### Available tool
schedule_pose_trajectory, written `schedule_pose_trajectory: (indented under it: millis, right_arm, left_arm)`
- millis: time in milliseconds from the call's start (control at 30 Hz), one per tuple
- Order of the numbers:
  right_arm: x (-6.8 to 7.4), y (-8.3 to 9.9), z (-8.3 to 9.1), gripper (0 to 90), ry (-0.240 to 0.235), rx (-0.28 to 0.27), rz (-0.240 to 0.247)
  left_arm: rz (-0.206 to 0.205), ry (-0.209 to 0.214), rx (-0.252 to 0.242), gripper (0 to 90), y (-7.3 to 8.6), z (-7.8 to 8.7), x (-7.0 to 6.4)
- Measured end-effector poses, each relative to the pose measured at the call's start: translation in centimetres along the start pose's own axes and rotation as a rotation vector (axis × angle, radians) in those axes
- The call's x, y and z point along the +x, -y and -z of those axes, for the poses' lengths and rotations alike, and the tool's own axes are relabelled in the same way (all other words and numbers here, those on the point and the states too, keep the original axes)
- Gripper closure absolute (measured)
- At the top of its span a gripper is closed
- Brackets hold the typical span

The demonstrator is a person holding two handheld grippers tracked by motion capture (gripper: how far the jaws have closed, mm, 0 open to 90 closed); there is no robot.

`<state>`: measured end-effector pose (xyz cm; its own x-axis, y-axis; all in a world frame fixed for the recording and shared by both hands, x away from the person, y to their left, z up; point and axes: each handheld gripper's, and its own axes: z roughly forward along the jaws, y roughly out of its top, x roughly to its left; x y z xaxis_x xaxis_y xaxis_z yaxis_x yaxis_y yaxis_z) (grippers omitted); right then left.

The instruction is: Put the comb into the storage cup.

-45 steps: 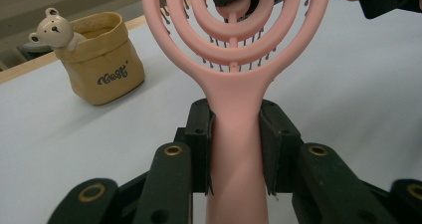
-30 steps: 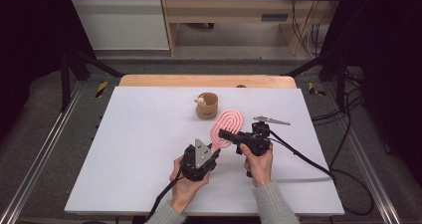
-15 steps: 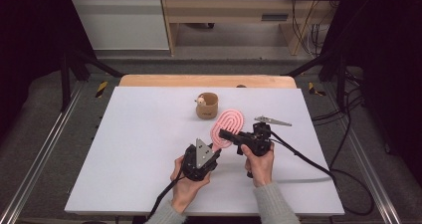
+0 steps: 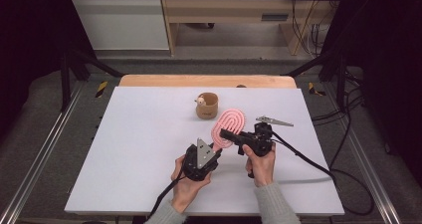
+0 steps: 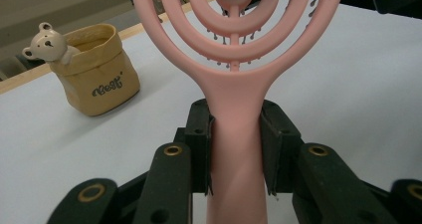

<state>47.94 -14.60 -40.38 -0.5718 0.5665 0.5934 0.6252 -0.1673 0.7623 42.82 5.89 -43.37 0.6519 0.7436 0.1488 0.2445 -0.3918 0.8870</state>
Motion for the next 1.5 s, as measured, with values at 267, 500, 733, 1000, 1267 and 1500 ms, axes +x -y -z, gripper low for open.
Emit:
schedule_pose_trajectory:
  millis: [267, 500, 733, 1000, 1267, 1500]
  right_arm:
    - [0.2, -0.1, 0.3, 63.0, -0.006, -0.024, 0.012]
    - [0.3, -0.1, 0.6, 63.0, -0.009, -0.043, 0.016]
    - [0.4, -0.2, 0.8, 63.1, -0.009, -0.052, 0.025]
    - [0.5, -0.4, 1.2, 63.1, 0.007, -0.068, 0.044]
    - [0.5, -0.5, 1.4, 63.2, 0.03, -0.071, 0.056]
    - [0.5, -0.6, 1.6, 63.1, 0.054, -0.075, 0.064]
  left_arm:
    - [-0.008, 0.008, -0.006, 68.9, -0.4, 0.1, 0.0]
    - [0.003, 0.036, -0.005, 66.0, -0.6, -0.1, 0.1]
    - [0.002, 0.03, -0.004, 61.1, -0.7, -0.1, 0.2]
    - [0.004, 0.031, -0.002, 50.1, -0.8, -0.1, 0.3]
    - [0.053, 0.116, -0.006, 37.6, -1.0, 0.2, 1.0]
    - [0.081, 0.183, -0.035, 29.3, -1.3, 0.8, 1.9]
